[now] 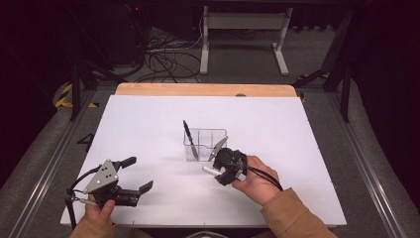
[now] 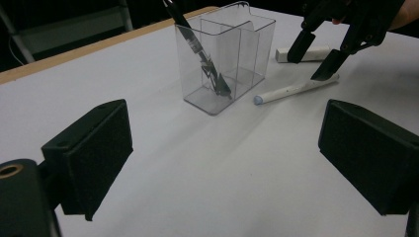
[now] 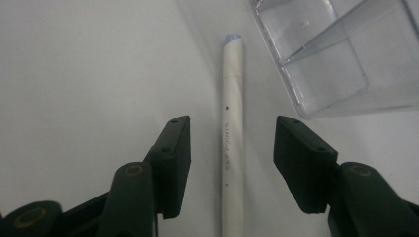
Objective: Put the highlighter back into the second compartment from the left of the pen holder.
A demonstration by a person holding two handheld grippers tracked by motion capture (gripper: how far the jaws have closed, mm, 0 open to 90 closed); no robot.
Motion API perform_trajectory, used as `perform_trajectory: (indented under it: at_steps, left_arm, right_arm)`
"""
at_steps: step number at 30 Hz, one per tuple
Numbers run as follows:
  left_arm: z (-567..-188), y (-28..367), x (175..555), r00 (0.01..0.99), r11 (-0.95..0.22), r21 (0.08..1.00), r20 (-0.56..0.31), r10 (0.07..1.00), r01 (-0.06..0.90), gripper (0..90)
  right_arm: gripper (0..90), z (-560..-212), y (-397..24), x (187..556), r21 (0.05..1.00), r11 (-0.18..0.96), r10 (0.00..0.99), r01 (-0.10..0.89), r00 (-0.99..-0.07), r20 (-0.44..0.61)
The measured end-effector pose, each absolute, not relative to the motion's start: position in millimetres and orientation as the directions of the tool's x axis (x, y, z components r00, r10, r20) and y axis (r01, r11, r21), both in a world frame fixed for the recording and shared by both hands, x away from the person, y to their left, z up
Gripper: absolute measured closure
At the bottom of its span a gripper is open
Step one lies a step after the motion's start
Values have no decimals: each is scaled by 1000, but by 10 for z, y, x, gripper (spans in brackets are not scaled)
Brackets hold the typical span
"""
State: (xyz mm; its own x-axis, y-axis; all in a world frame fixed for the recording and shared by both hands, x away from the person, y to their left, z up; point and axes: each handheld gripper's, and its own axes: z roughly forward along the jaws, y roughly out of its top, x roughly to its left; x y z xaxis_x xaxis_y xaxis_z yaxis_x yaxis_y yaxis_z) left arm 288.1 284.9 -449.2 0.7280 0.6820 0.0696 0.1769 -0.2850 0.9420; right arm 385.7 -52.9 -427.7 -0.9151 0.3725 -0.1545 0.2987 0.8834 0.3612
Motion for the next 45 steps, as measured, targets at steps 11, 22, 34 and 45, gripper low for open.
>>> perform_trajectory:
  at_steps: [11, 22, 34, 45]
  left_arm:
    - [-4494, 2848, 2881, 729, -287, 942, 71, 681, 177, 70]
    - [-4498, 2846, 2884, 733, -291, 940, 69, 676, 179, 70]
    - [-4496, 2843, 2881, 732, -292, 940, 72, 677, 177, 70]
    - [-4494, 2845, 2878, 730, -294, 939, 73, 679, 179, 70]
  right_arm:
    - [616, -4425, -482, 3935, 253, 906, 386, 341, -909, -157]
    - [765, -4522, -430, 3993, 195, 910, 393, 366, -911, -127]
    - [781, -4529, -430, 3991, 199, 903, 407, 380, -905, -119]
    - [784, -4528, -432, 3987, 202, 902, 411, 383, -904, -121]
